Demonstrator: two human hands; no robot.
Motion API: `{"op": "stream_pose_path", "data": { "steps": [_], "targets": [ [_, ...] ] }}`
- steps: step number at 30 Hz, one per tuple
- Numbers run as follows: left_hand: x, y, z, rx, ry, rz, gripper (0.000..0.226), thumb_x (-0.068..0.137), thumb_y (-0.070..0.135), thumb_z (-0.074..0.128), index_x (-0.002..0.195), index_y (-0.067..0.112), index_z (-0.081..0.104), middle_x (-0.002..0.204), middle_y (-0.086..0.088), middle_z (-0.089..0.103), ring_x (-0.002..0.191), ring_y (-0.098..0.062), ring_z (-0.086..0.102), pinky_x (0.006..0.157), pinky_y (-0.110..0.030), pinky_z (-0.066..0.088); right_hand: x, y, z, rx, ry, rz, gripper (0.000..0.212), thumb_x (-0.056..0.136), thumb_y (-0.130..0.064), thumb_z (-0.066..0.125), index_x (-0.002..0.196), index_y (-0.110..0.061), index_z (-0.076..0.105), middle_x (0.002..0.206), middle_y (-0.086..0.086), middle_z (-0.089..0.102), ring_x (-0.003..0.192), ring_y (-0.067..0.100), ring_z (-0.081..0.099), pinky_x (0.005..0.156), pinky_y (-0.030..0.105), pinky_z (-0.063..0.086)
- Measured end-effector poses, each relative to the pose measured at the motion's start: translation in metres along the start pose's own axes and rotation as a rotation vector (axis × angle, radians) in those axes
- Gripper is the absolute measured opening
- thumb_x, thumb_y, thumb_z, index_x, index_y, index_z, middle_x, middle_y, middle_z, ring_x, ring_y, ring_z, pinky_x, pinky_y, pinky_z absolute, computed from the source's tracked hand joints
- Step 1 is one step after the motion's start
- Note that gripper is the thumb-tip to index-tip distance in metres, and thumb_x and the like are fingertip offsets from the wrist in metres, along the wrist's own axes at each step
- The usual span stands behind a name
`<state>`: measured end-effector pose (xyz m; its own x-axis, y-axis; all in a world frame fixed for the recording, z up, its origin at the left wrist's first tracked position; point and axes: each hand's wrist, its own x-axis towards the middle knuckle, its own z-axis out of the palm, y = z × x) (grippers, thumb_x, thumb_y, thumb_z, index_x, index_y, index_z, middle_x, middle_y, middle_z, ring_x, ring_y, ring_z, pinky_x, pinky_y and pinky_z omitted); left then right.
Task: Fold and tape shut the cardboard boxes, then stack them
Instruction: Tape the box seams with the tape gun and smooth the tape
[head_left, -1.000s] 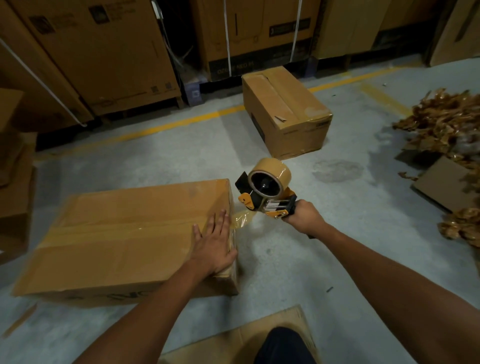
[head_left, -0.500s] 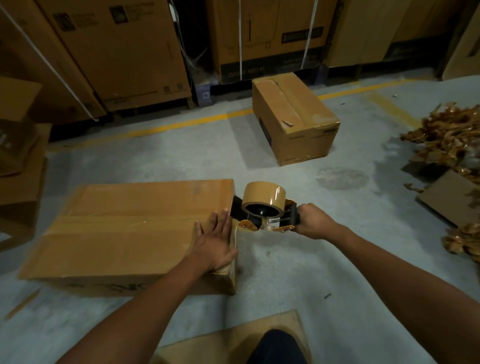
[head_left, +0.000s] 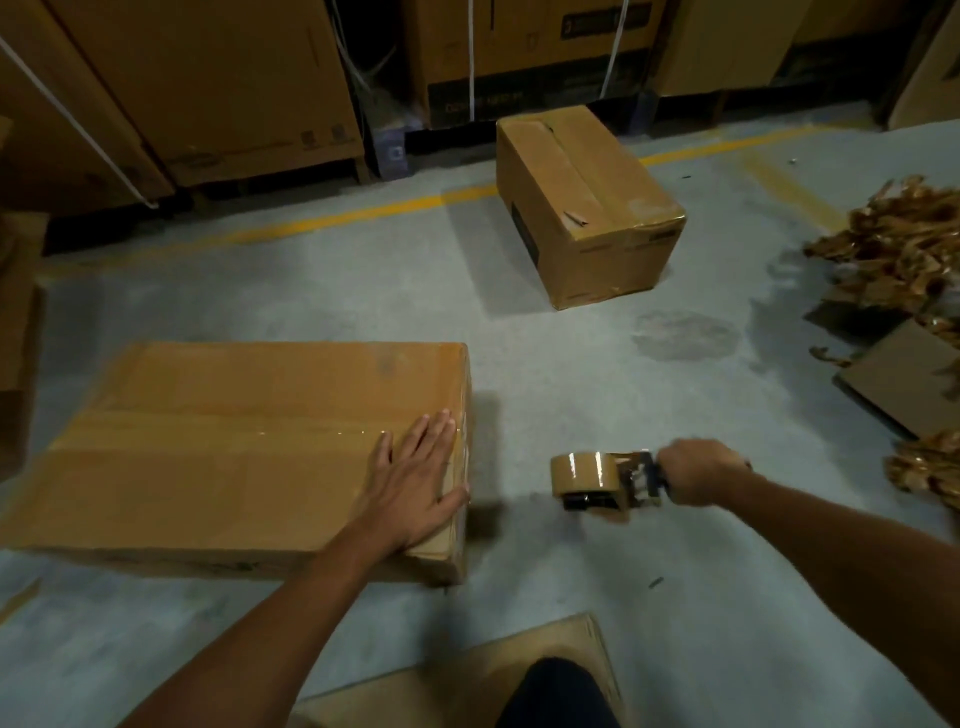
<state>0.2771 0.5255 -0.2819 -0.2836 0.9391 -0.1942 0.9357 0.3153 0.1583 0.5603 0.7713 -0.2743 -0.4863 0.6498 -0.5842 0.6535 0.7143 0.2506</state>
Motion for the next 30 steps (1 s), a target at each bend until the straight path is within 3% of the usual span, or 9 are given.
{"op": "stream_pose_path", "data": {
  "steps": [5,7,9,12,14,20,26,28,30],
  "targets": [
    [0.01,0.004,0.0,0.097,0.026,0.079,0.074,0.088,0.065,0.013,0.158,0.04,0.007,0.167,0.0,0.0,0.152,-0.026,0.006,0.117,-0.06,0.014,0.011,-0.007,0.042,0.352,-0.014,0.133,0.033,0.086,-0.031,0.059,0.115,-0.017,0.066,0.112,0.007,0.07,0.1,0.026,0.068,0.075,0.031,0.052],
    [0.021,-0.001,-0.004,0.086,0.03,0.174,0.064,0.094,0.064,0.017,0.15,0.039,0.037,0.167,0.002,0.003,0.153,-0.025,0.004,0.12,-0.059,0.008,0.023,-0.027,0.037,0.504,0.034,0.103,0.034,0.088,-0.03,0.062,0.118,-0.014,0.066,0.118,0.01,0.068,0.108,0.03,0.066,0.084,0.034,0.052],
    [0.031,-0.006,-0.004,0.087,0.026,0.277,0.056,0.098,0.062,0.023,0.125,0.034,0.062,0.167,0.007,0.003,0.154,-0.02,-0.005,0.122,-0.054,0.003,0.036,-0.05,0.034,0.681,0.053,0.075,0.03,0.09,-0.026,0.064,0.114,-0.008,0.067,0.112,0.013,0.068,0.108,0.034,0.065,0.083,0.033,0.05],
    [0.048,-0.005,-0.006,0.051,0.02,0.278,0.055,0.097,0.06,0.021,0.1,0.032,0.068,0.166,0.008,0.013,0.153,-0.018,-0.01,0.123,-0.051,-0.002,0.053,-0.074,0.038,1.054,0.034,0.137,0.016,0.084,-0.022,0.071,0.084,-0.006,0.067,0.077,0.012,0.068,0.07,0.03,0.071,0.058,0.032,0.054],
    [0.058,0.004,-0.008,0.037,0.044,0.216,0.057,0.095,0.057,0.021,0.091,0.03,0.071,0.163,0.007,0.024,0.154,-0.019,-0.006,0.123,-0.05,-0.004,0.063,-0.083,0.042,1.336,-0.03,0.195,0.015,0.083,-0.015,0.076,0.08,-0.005,0.065,0.063,0.013,0.066,0.048,0.024,0.064,0.047,0.029,0.051],
    [0.072,0.034,0.004,0.042,0.107,0.031,0.06,0.093,0.05,0.023,0.088,0.025,0.077,0.159,0.004,0.033,0.153,-0.022,-0.003,0.123,-0.051,-0.001,0.082,-0.106,0.059,1.814,-0.207,0.309,0.009,0.089,-0.001,0.065,0.096,0.0,0.061,0.077,0.022,0.062,0.062,0.033,0.064,0.065,0.046,0.06],
    [0.086,0.064,0.006,0.096,0.071,-0.188,0.057,0.097,0.048,0.029,0.105,0.018,0.077,0.161,-0.002,0.03,0.152,-0.035,-0.01,0.122,-0.056,-0.002,0.097,-0.108,0.105,1.776,-0.128,0.497,0.02,0.078,-0.008,0.078,0.087,0.002,0.063,0.072,0.021,0.063,0.06,0.033,0.063,0.069,0.05,0.06],
    [0.086,0.064,0.003,0.088,0.056,-0.179,0.059,0.098,0.048,0.028,0.104,0.015,0.076,0.161,-0.002,0.029,0.151,-0.036,-0.013,0.122,-0.055,-0.003,0.095,-0.105,0.106,1.591,-0.08,0.526,0.033,0.076,-0.028,0.079,0.089,0.0,0.067,0.084,0.019,0.07,0.077,0.036,0.069,0.077,0.046,0.059],
    [0.084,0.061,-0.001,0.068,0.042,-0.142,0.062,0.097,0.048,0.024,0.102,0.015,0.076,0.161,-0.002,0.028,0.151,-0.035,-0.014,0.122,-0.053,-0.004,0.08,-0.103,0.088,1.385,-0.027,0.53,0.033,0.085,-0.032,0.071,0.094,-0.001,0.067,0.09,0.015,0.066,0.094,0.035,0.067,0.072,0.035,0.048]
  ]
}}
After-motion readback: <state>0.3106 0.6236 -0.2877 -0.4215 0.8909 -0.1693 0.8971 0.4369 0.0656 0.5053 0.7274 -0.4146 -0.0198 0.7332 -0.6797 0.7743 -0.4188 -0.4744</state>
